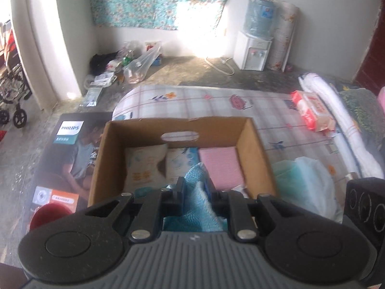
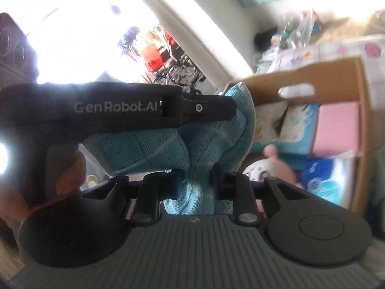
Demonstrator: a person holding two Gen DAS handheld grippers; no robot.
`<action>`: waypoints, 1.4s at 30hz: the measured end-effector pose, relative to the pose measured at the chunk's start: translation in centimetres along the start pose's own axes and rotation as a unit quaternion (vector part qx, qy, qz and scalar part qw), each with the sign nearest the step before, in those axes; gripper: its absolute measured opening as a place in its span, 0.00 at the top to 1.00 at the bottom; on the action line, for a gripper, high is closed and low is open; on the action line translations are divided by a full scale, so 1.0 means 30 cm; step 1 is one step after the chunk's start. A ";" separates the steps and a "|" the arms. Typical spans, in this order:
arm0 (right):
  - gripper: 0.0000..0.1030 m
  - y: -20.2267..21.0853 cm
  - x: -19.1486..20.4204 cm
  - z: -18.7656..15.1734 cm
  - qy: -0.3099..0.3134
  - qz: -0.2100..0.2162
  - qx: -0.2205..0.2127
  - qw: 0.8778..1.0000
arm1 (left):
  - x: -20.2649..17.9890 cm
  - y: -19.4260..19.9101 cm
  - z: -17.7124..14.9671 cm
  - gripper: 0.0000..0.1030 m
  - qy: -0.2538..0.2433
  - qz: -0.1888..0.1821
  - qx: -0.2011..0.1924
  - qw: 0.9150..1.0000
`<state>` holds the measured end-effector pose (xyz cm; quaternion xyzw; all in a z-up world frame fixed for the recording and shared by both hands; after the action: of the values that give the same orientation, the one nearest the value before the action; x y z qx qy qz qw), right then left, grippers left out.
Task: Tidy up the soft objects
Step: 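Carry the blue towel over the box and lower it inside, then open both grippers to release the towel beside the plush toy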
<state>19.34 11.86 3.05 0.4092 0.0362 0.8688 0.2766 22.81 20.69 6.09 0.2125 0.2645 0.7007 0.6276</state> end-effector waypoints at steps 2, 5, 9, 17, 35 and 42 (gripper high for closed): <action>0.79 -0.099 -0.009 -0.034 -0.039 0.002 0.024 0.999 | 0.085 -0.059 -0.036 0.84 0.014 0.014 0.023 1.000; 0.79 -0.221 -0.027 -0.107 -0.085 -0.006 0.056 0.995 | 0.169 -0.145 -0.082 0.82 0.030 0.024 0.054 0.998; 0.76 -0.332 -0.095 -0.153 -0.119 -0.033 0.080 0.989 | 0.231 -0.217 -0.124 0.67 0.044 0.029 0.075 0.996; 0.67 -0.384 -0.131 -0.190 -0.097 -0.057 0.098 0.989 | 0.266 -0.228 -0.130 0.47 0.061 0.035 0.075 0.995; 0.48 -0.213 -0.066 -0.107 -0.084 -0.025 0.037 0.995 | 0.293 -0.007 -0.018 0.23 0.098 0.042 -0.013 0.994; 0.48 -0.127 -0.059 -0.101 -0.072 -0.013 0.014 0.997 | 0.271 0.203 -0.003 0.16 0.113 0.039 -0.077 0.990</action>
<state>19.74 14.66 -1.29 0.4740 0.0334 0.8326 0.2847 17.10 28.31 9.62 0.0931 0.2707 0.7623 0.5805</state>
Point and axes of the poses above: each gripper's, at about its wrist camera, not at the fingertips, and y roughly against the way its jaws point, x to its left, z to its top, the point moved 5 cm from there along -y, roughly the way its jaws point, and after that the axes turned 15 degrees about -x, right-handed, at the moved point
